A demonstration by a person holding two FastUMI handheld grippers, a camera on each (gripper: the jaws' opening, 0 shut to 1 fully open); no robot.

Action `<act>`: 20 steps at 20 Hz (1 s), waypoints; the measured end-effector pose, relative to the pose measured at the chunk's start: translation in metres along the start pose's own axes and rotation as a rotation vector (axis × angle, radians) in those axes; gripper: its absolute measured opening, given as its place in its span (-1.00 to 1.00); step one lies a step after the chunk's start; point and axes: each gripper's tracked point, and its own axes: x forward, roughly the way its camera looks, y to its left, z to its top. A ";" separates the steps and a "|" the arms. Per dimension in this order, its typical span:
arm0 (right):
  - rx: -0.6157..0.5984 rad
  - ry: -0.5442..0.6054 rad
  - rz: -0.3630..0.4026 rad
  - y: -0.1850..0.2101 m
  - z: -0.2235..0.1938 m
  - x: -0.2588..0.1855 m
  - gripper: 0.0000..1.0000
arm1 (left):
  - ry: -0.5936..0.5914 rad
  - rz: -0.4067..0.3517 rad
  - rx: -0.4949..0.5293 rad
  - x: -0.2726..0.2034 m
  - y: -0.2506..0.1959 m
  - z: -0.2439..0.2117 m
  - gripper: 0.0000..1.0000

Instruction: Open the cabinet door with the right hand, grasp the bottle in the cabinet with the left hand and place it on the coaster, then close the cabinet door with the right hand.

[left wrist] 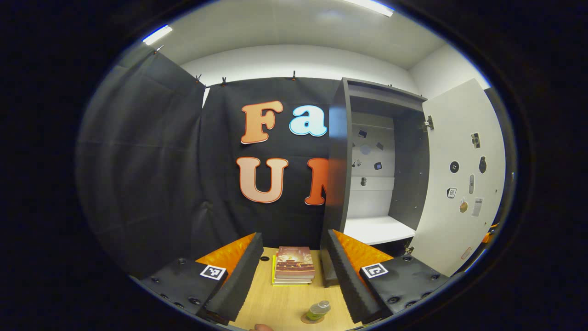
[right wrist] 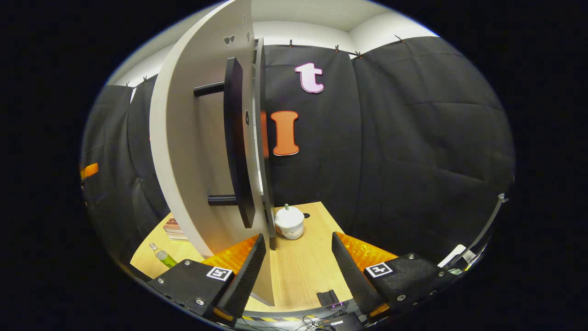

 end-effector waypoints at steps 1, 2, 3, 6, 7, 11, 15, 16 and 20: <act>0.001 0.000 0.005 0.002 0.000 0.000 0.80 | -0.009 -0.003 0.006 0.001 0.000 0.005 0.83; 0.005 0.002 0.011 0.004 0.000 0.001 0.80 | -0.018 -0.002 0.013 0.002 0.001 0.007 0.83; 0.008 0.003 0.020 0.006 0.000 0.000 0.79 | -0.024 0.005 0.013 0.003 0.004 0.011 0.83; 0.007 0.002 0.041 0.013 -0.001 -0.002 0.78 | -0.044 0.000 -0.003 0.000 0.007 0.022 0.84; 0.006 -0.001 0.049 0.015 -0.001 -0.003 0.78 | -0.049 0.002 -0.004 -0.002 0.010 0.025 0.83; 0.020 -0.006 0.077 0.025 0.000 -0.003 0.77 | -0.042 0.008 -0.002 -0.006 0.020 0.023 0.82; 0.016 -0.015 0.070 0.028 0.002 -0.004 0.96 | -0.044 0.018 0.010 -0.005 0.036 0.027 0.82; 0.016 -0.016 0.070 0.029 0.002 -0.005 0.96 | -0.046 0.017 0.008 -0.005 0.038 0.028 0.82; 0.010 -0.017 0.093 0.041 0.001 -0.006 0.96 | -0.049 0.009 -0.006 -0.006 0.049 0.030 0.83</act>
